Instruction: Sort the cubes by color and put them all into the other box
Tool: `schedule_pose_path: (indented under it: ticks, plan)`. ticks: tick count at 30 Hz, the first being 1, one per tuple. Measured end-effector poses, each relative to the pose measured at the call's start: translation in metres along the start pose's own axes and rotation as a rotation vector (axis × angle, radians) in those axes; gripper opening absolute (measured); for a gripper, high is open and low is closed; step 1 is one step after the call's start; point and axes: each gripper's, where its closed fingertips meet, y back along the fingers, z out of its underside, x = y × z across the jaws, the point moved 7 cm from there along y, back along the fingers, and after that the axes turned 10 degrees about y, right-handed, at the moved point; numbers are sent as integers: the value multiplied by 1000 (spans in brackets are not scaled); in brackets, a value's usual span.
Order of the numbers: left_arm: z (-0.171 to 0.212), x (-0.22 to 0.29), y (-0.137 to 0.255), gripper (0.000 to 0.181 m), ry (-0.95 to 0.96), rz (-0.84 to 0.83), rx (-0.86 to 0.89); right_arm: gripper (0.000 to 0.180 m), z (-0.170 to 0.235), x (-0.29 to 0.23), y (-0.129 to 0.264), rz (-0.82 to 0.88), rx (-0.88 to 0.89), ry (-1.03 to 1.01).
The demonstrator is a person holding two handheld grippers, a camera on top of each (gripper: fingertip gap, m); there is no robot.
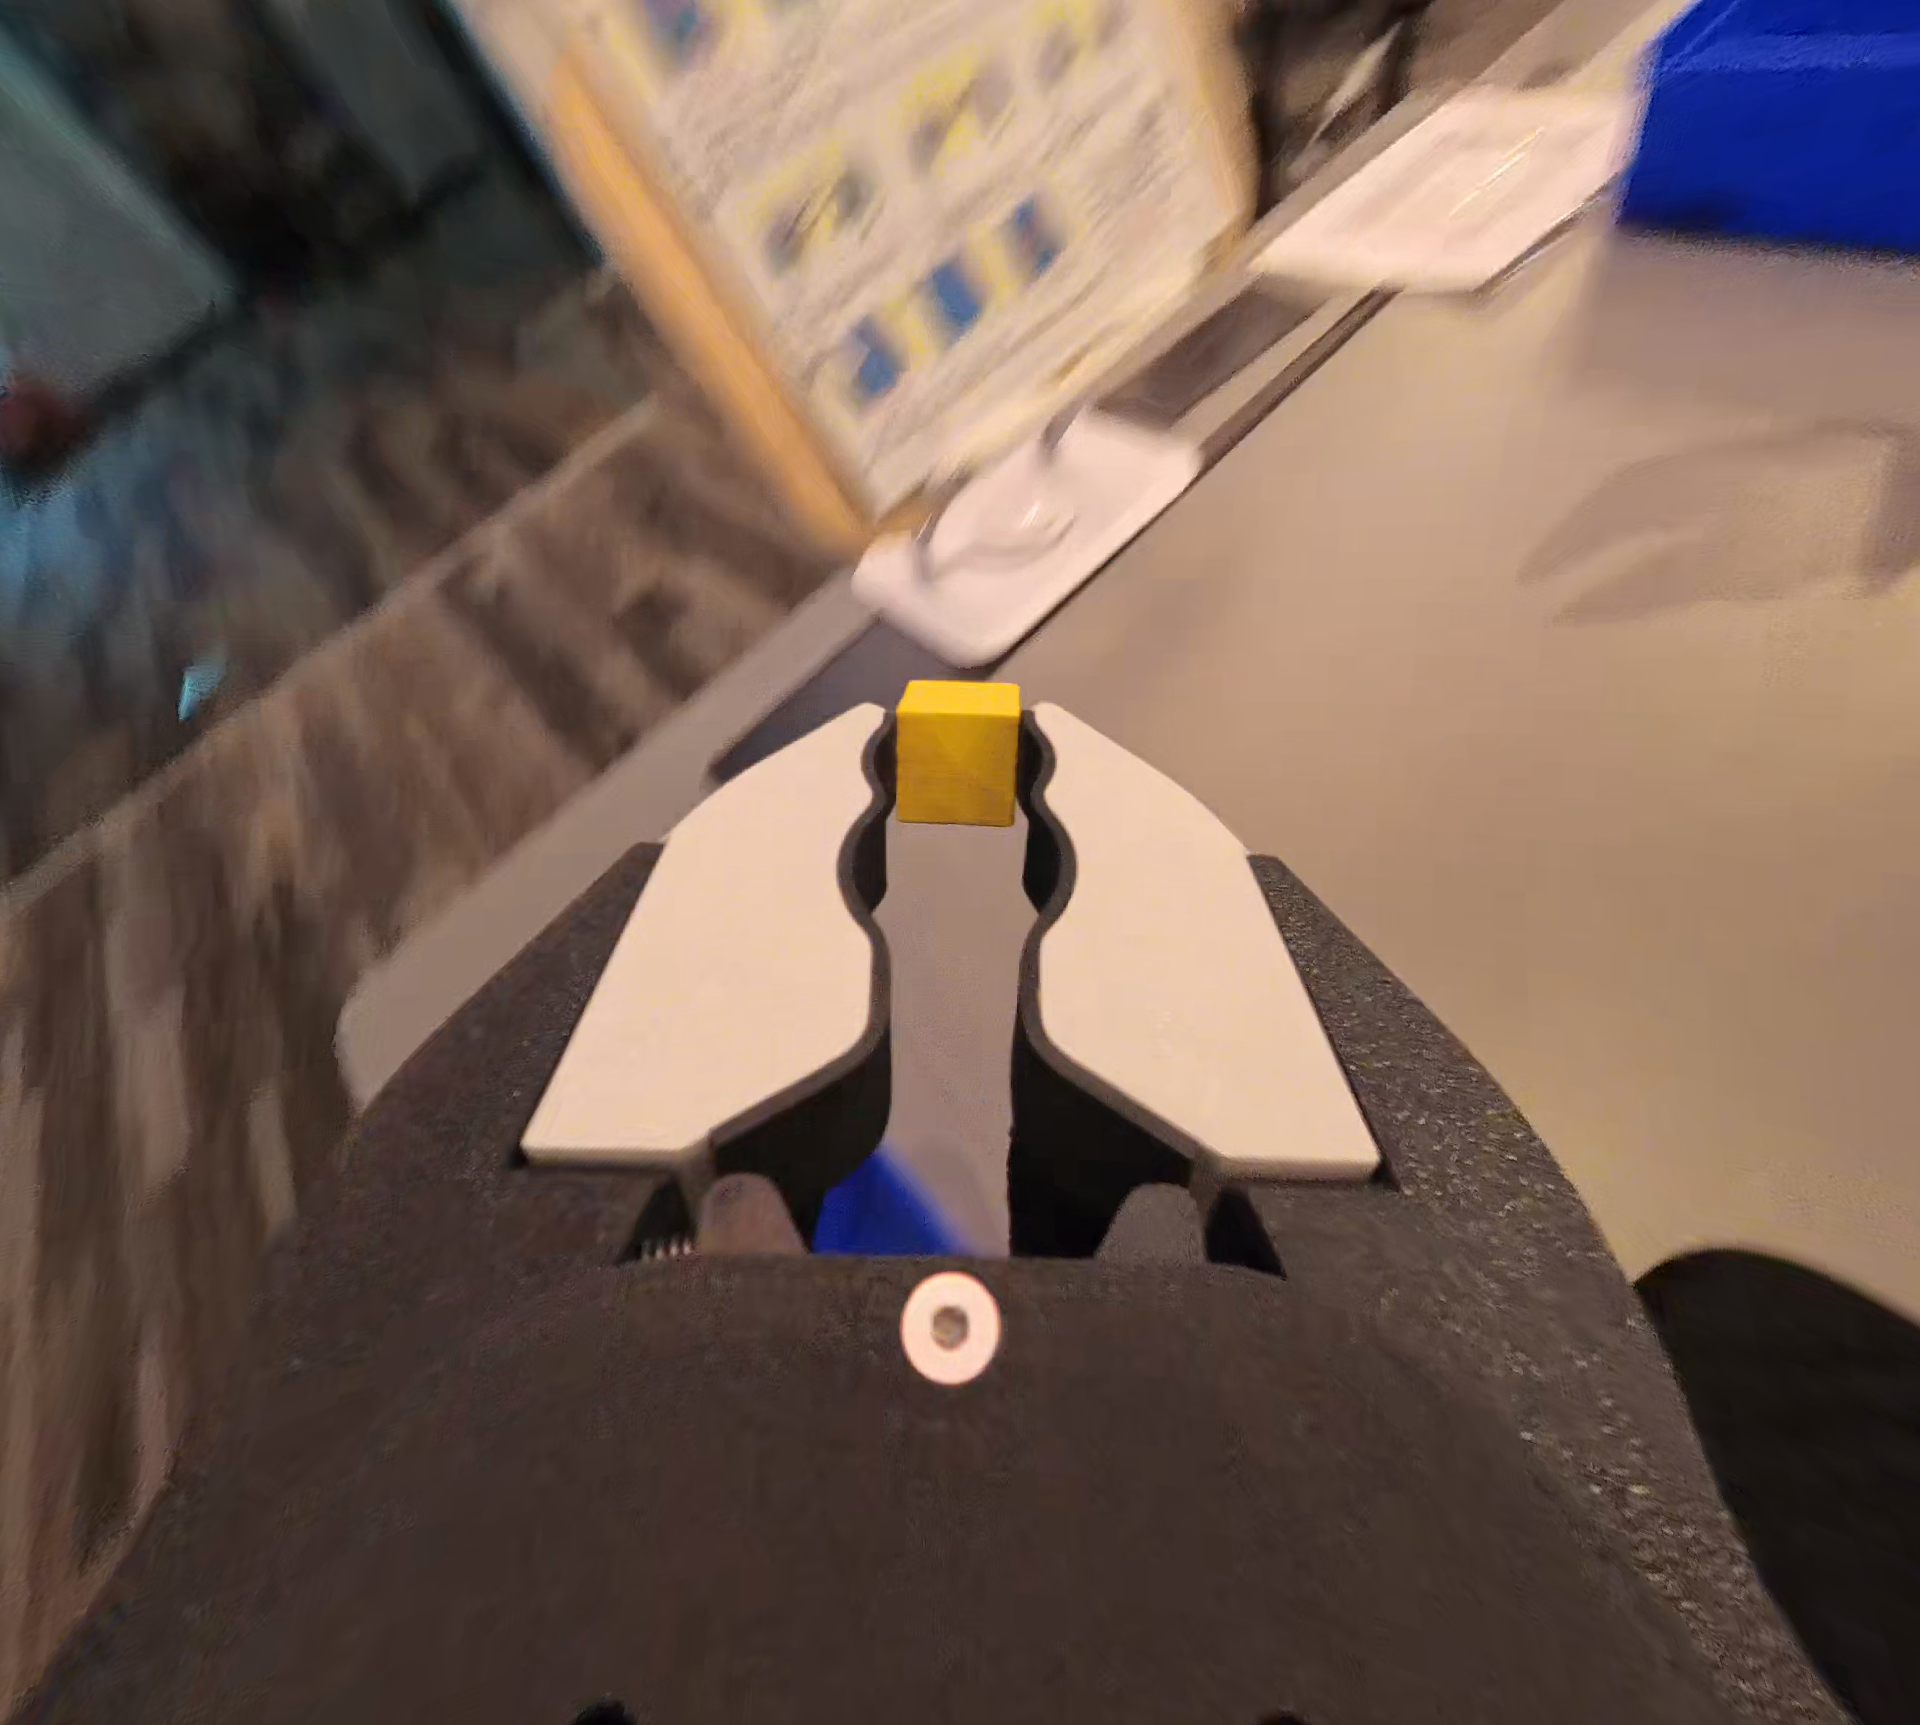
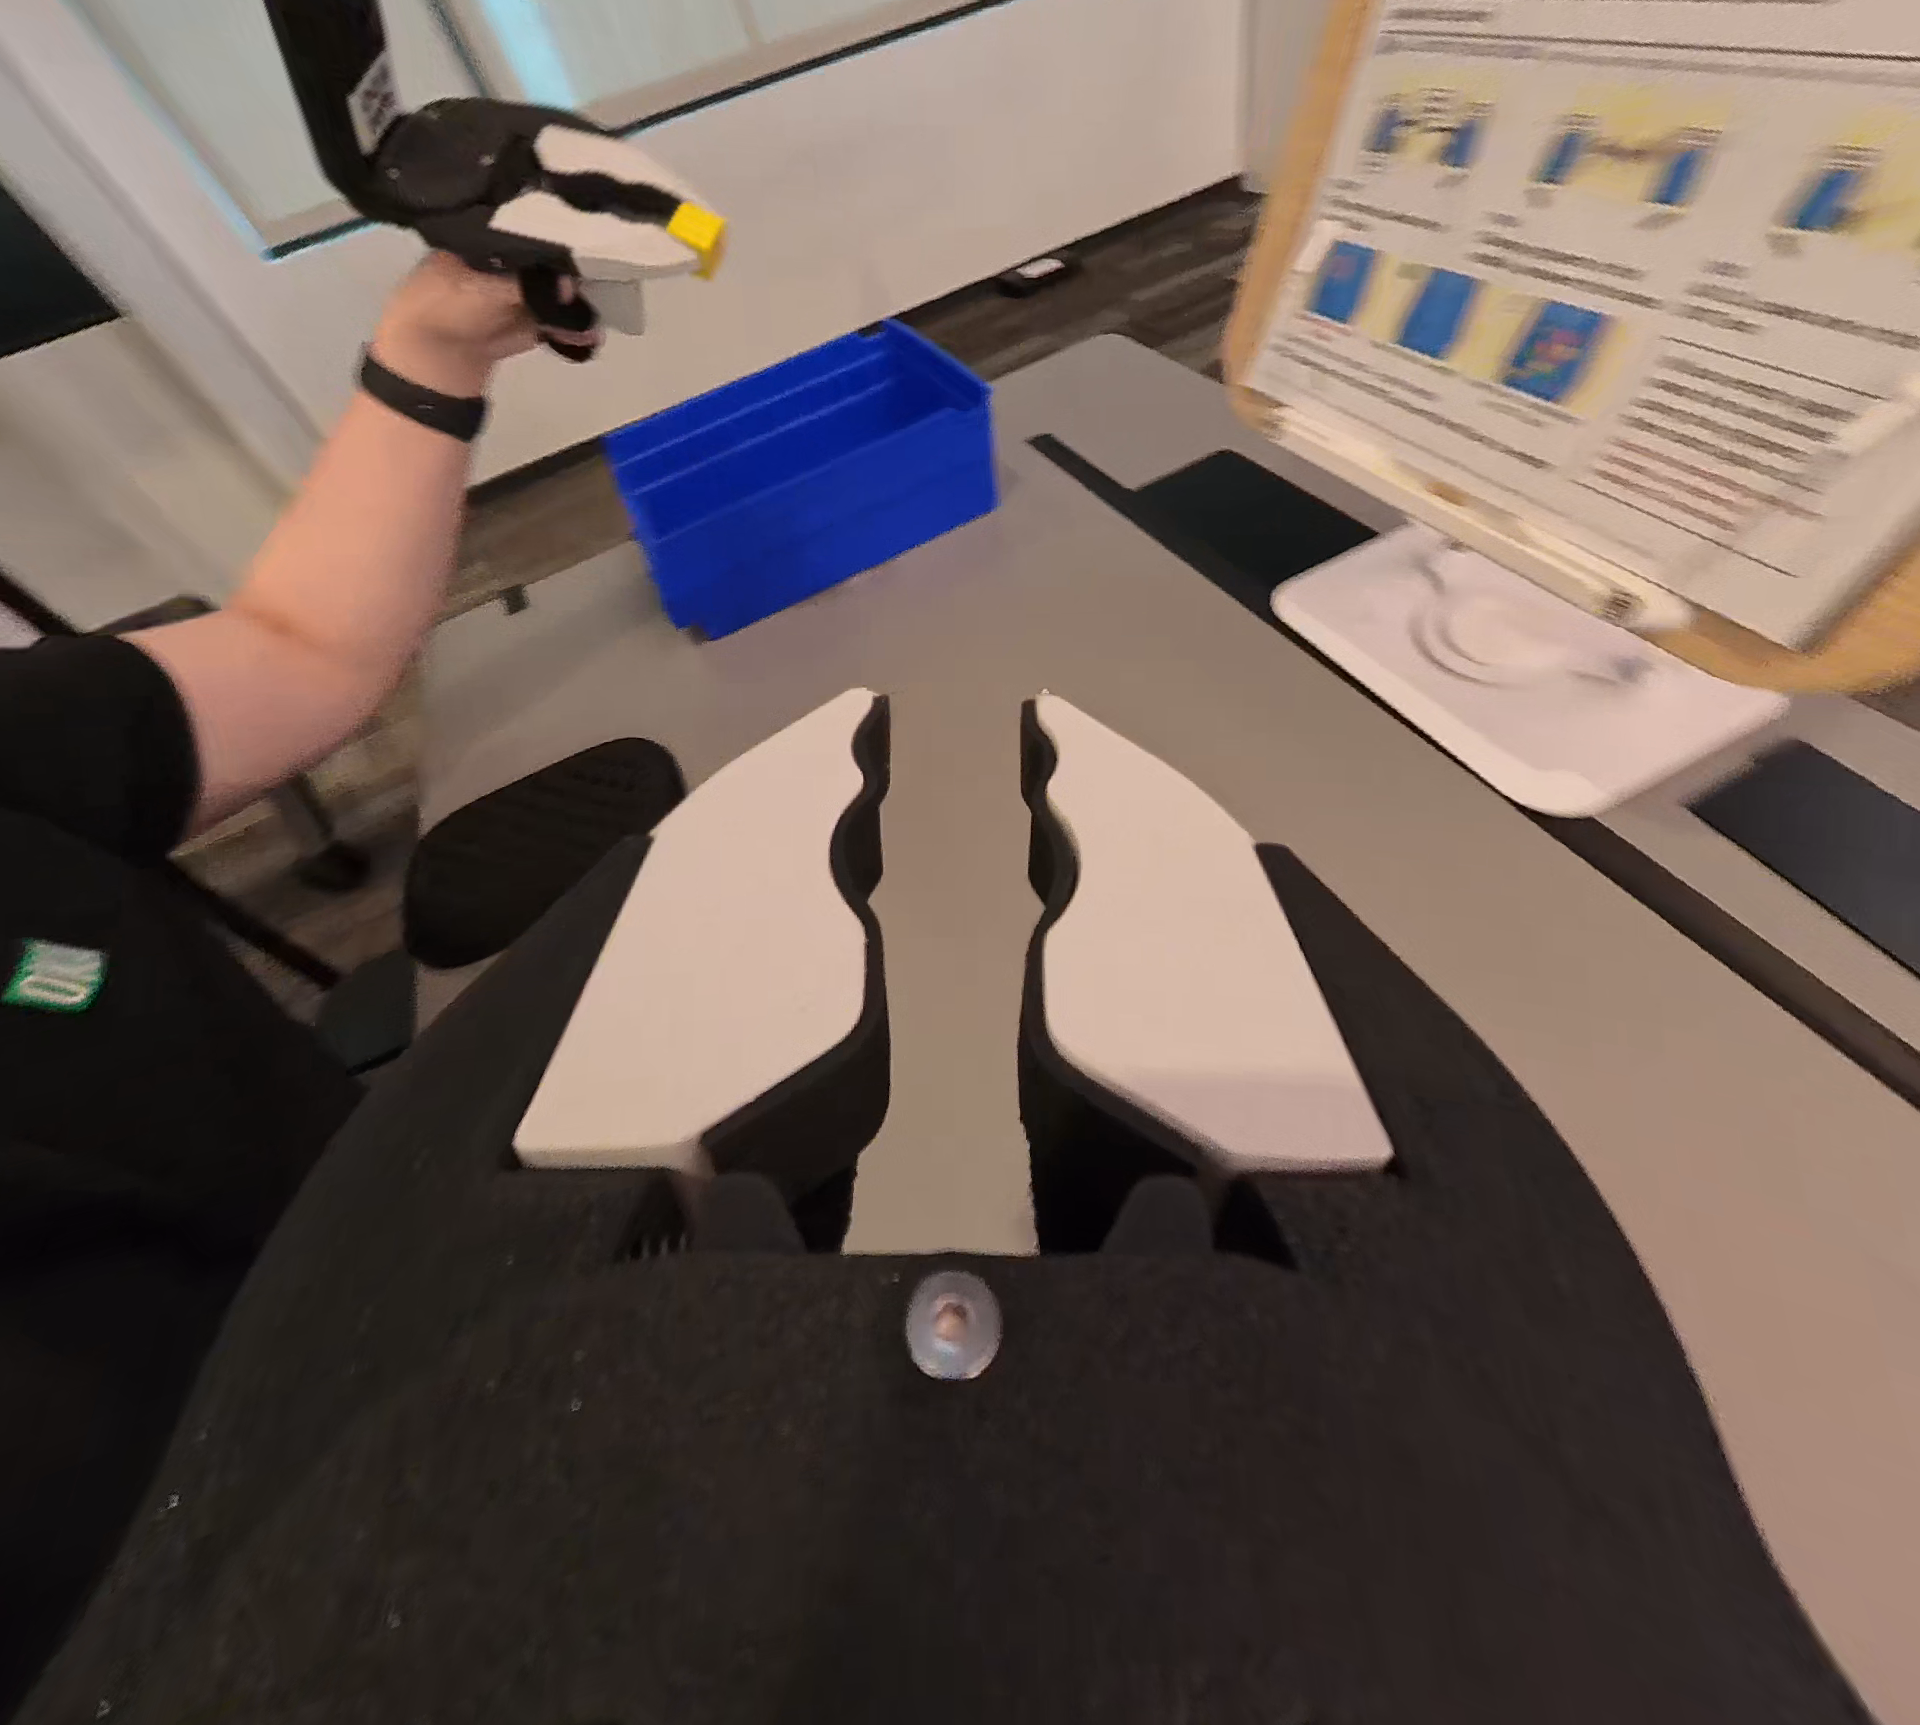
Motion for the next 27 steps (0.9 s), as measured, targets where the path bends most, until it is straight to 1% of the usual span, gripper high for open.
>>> schedule_pose_path:
  ticks: [2,4,5,6,8,9,11,13,15,17,20,21,23,24,26,27]
  plan:
    - [-27,47,-11,22,-76,126,139,25,-4,-10,-19,-37,28,70]
    - [-48,91,-22,22,-102,254,238,27,-9,-25,-34,-50,63,195]
    - [-56,110,-26,21,-117,307,277,28,-11,-33,-41,-87,81,202]
    - [-62,127,-31,21,-140,353,314,31,-12,-41,-47,-160,109,155]
    - [-71,158,-39,21,-191,432,369,35,-16,-52,-53,-329,176,-10]
    - [-75,171,-43,21,-208,467,390,35,-16,-54,-55,-378,201,-72]
    - [-78,193,-51,21,-244,517,413,34,-14,-53,-59,-387,203,-136]
    - [-77,207,-60,21,-293,479,430,42,-12,-53,-62,-387,195,-182]
    - [-70,216,-65,21,-341,429,452,46,-14,-58,-61,-470,223,-267]
    - [-66,224,-68,21,-368,439,472,48,-13,-61,-63,-541,245,-340]
    - [-64,228,-74,21,-369,460,453,55,-7,-62,-74,-551,206,-377]
    - [-62,230,-75,21,-364,479,458,55,-6,-64,-76,-572,203,-378]
    - [-60,232,-77,21,-357,505,458,52,-4,-68,-80,-631,192,-402]
    - [-58,233,-78,21,-358,512,457,49,-4,-70,-81,-651,201,-411]
    - [-55,234,-79,21,-359,533,453,32,-4,-73,-81,-706,215,-420]
    - [-54,235,-80,21,-360,546,456,27,-5,-72,-81,-717,229,-430]
